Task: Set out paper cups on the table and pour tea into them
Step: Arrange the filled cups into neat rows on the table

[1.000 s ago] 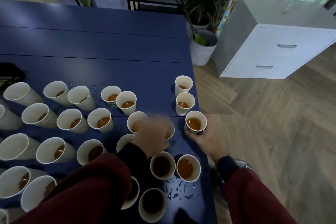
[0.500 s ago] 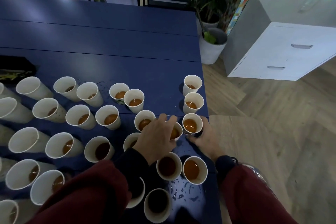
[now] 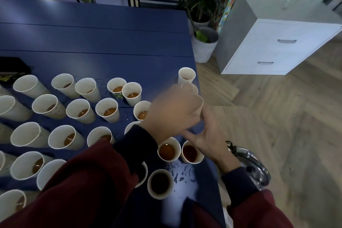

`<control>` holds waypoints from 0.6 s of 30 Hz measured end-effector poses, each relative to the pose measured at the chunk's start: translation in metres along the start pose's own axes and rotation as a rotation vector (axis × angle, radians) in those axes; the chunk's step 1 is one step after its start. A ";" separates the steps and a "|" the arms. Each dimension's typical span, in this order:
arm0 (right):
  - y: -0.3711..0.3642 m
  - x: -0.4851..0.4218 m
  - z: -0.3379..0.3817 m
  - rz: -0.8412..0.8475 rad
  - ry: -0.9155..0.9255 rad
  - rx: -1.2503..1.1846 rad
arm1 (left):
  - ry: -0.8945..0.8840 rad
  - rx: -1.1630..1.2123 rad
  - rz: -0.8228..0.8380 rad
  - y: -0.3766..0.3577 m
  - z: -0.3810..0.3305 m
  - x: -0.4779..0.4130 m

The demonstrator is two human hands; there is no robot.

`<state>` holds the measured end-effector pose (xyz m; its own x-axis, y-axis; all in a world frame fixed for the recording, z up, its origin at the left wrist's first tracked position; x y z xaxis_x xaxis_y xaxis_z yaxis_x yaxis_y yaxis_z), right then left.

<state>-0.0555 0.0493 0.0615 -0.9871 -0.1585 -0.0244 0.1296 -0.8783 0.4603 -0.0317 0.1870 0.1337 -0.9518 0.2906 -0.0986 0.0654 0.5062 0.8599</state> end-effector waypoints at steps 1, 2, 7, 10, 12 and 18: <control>0.002 0.006 0.002 -0.045 0.007 -0.038 | -0.010 0.020 0.003 0.001 -0.009 0.004; 0.006 0.011 0.002 -0.099 0.021 -0.054 | -0.023 0.037 0.006 0.002 -0.016 0.008; 0.021 0.047 -0.006 -0.262 -0.058 -0.078 | -0.024 0.221 -0.010 -0.002 -0.026 0.029; 0.028 0.073 -0.016 -0.382 -0.124 -0.129 | 0.079 0.297 -0.012 -0.025 -0.004 0.045; 0.032 0.093 -0.024 -0.433 -0.186 -0.108 | 0.099 0.214 0.087 -0.050 0.003 0.057; 0.035 0.131 -0.049 -0.476 -0.291 -0.149 | 0.041 0.286 0.027 -0.076 -0.013 0.073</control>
<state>-0.1753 -0.0242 0.0305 -0.9226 0.3815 0.0570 -0.3437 -0.8801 0.3276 -0.1101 0.1589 0.0678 -0.9594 0.2770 -0.0524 0.1673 0.7090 0.6850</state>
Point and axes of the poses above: each hand's wrist, its own x-axis away from the middle knuckle, its own y-axis out of the back of the hand, z = x × y, the point moved 5 cm from there along -x, towards the middle knuckle, and after that the axes turned 5 degrees about -y, right-handed, at the moved point
